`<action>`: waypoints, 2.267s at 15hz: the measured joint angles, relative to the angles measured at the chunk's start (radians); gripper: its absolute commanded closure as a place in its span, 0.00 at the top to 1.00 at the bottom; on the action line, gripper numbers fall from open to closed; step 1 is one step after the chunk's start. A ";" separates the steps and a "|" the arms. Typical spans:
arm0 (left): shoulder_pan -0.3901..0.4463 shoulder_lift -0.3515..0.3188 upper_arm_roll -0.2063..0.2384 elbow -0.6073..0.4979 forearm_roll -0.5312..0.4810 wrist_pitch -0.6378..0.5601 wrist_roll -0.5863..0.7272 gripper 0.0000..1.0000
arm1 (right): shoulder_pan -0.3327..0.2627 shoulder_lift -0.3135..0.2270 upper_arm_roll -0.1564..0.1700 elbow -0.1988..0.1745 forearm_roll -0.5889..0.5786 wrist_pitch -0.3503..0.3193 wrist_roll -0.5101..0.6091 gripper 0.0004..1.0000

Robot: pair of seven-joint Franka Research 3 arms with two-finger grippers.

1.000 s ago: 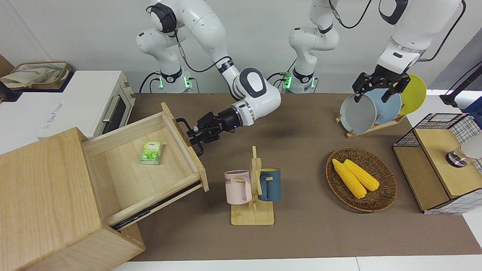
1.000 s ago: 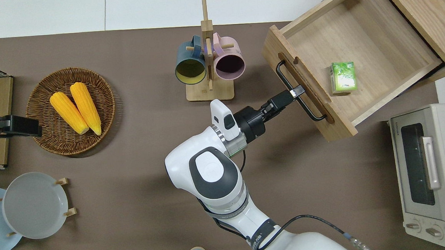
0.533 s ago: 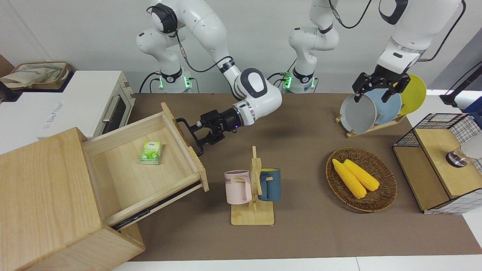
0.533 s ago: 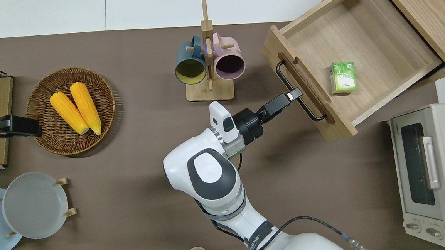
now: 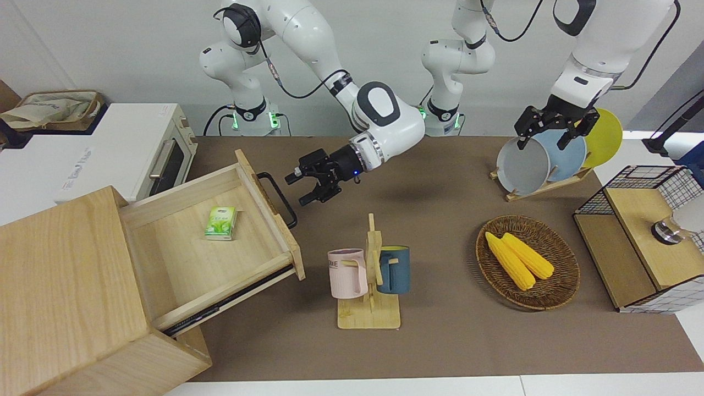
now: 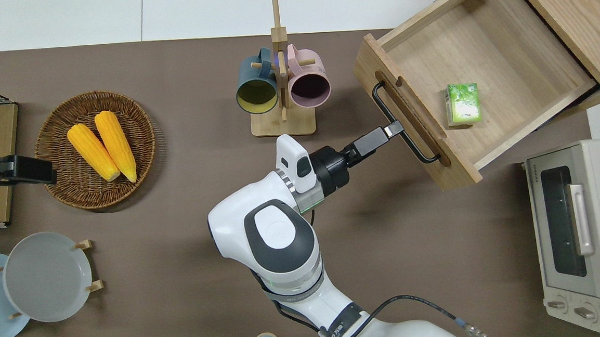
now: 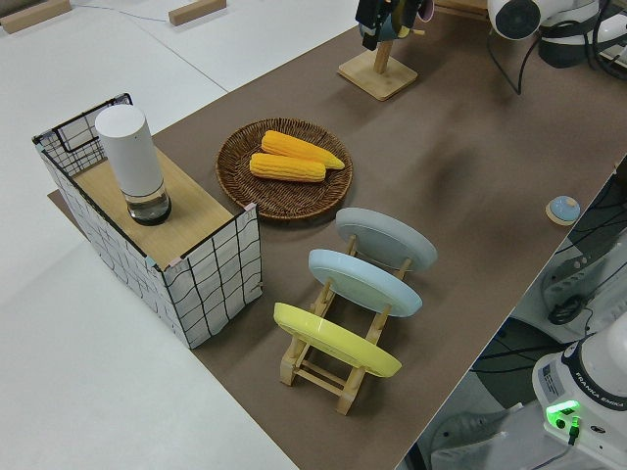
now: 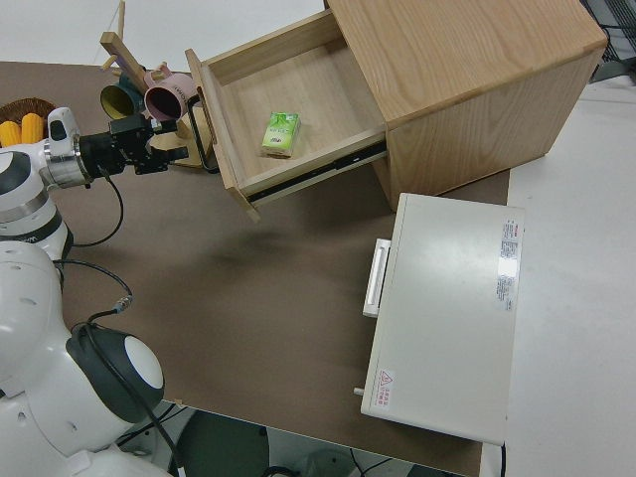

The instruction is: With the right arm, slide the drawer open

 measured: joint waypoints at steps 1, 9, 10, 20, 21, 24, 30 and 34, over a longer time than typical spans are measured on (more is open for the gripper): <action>0.000 0.000 0.000 0.000 0.000 0.000 0.000 1.00 | 0.002 -0.005 0.000 0.024 0.015 -0.001 -0.024 0.98; 0.000 0.000 0.000 0.000 0.000 0.000 0.000 1.00 | -0.033 -0.103 -0.007 0.200 0.306 -0.002 -0.135 0.98; 0.000 0.000 0.000 0.000 0.000 0.000 0.000 1.00 | -0.049 -0.120 -0.007 0.204 0.353 0.002 -0.136 0.98; 0.000 0.000 0.000 0.000 0.000 0.000 0.000 1.00 | -0.346 -0.296 -0.020 0.217 0.970 0.050 -0.147 0.98; 0.000 0.000 0.000 0.000 0.000 0.000 0.000 1.00 | -0.370 -0.304 -0.020 0.217 1.008 0.053 -0.148 0.98; 0.000 0.000 0.000 0.000 0.000 0.000 0.000 1.00 | -0.437 -0.326 -0.022 0.215 1.096 0.058 -0.185 0.98; 0.000 0.000 0.000 0.000 0.000 0.000 0.000 1.00 | -0.588 -0.366 -0.044 0.151 1.203 0.087 -0.358 0.98; 0.000 0.000 0.000 0.000 0.000 0.000 0.000 1.00 | -0.595 -0.377 -0.092 0.080 1.225 0.133 -0.389 0.98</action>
